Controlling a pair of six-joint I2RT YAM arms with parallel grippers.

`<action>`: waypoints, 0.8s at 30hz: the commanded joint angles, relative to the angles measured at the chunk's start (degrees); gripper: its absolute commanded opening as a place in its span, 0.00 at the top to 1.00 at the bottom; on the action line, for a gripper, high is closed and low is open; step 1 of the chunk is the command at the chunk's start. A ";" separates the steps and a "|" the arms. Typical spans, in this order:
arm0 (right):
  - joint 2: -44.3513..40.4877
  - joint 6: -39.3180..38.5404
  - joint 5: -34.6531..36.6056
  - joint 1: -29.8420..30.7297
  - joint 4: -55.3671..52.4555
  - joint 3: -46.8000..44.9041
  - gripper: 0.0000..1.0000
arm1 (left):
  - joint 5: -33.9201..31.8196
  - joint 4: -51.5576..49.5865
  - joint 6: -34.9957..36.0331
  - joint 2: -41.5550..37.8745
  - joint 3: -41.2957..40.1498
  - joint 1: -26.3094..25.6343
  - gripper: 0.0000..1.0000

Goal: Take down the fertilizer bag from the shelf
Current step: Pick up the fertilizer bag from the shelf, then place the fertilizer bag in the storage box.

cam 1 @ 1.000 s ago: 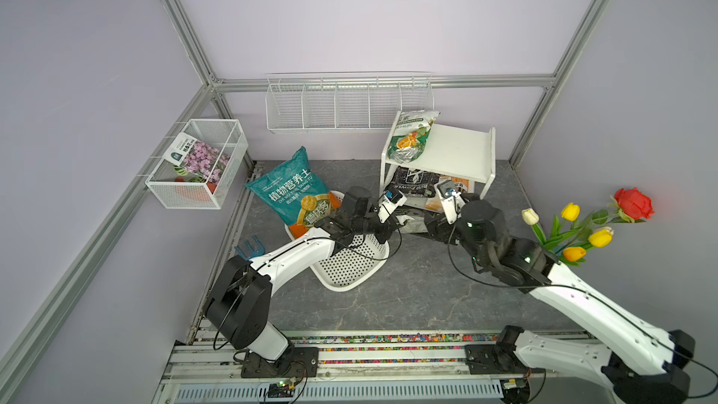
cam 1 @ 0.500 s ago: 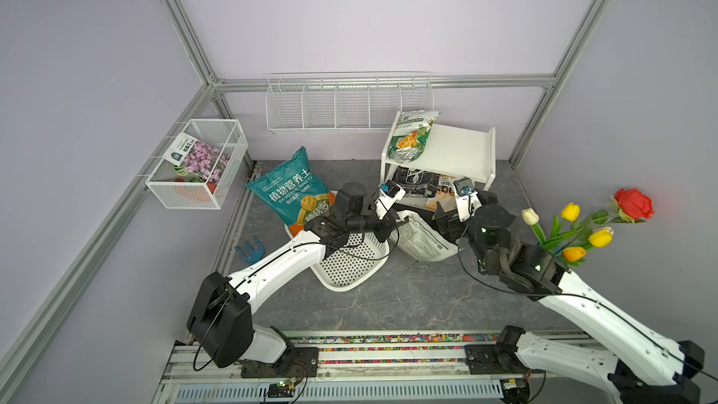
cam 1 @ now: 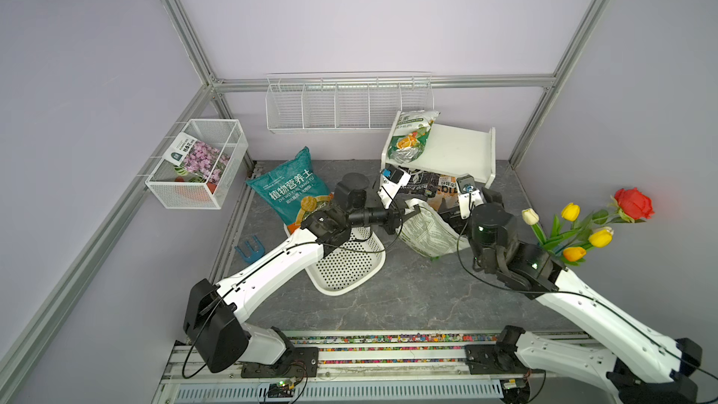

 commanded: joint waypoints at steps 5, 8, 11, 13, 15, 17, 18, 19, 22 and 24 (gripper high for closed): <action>1.81 -0.43 2.01 -0.11 -0.33 1.67 0.01 | -19.76 8.84 5.91 -10.29 6.44 0.40 1.00; 1.61 -1.11 1.52 -0.24 -0.20 2.10 0.01 | -23.56 9.44 6.93 -13.77 5.31 0.51 1.00; 1.61 -1.35 1.24 -0.64 0.39 1.50 0.01 | -27.44 9.18 8.11 -16.39 5.03 0.50 1.00; 1.88 -0.99 1.37 -0.81 0.52 1.09 0.01 | -32.30 8.50 8.63 -17.33 4.92 0.52 1.00; 2.25 -0.34 1.39 -0.82 0.36 0.83 0.01 | -37.17 8.27 8.68 -17.87 4.37 0.52 1.00; 2.49 0.68 1.59 -0.81 -0.49 0.98 0.01 | -40.70 8.31 9.29 -18.29 3.35 0.57 1.00; 2.47 1.01 1.79 -0.77 -0.81 1.07 0.01 | -41.93 8.33 9.37 -18.48 2.75 0.60 1.00; 2.29 0.97 1.83 -0.76 -0.83 0.93 0.01 | -42.89 8.34 9.35 -18.61 2.01 0.62 1.00; 1.81 0.41 2.11 -0.82 -0.74 0.92 0.01 | -45.23 9.14 9.17 -18.90 -0.46 1.11 1.00; 1.51 0.17 2.24 -0.79 -0.65 0.86 0.01 | -47.25 9.19 8.37 -18.97 -1.94 1.72 1.00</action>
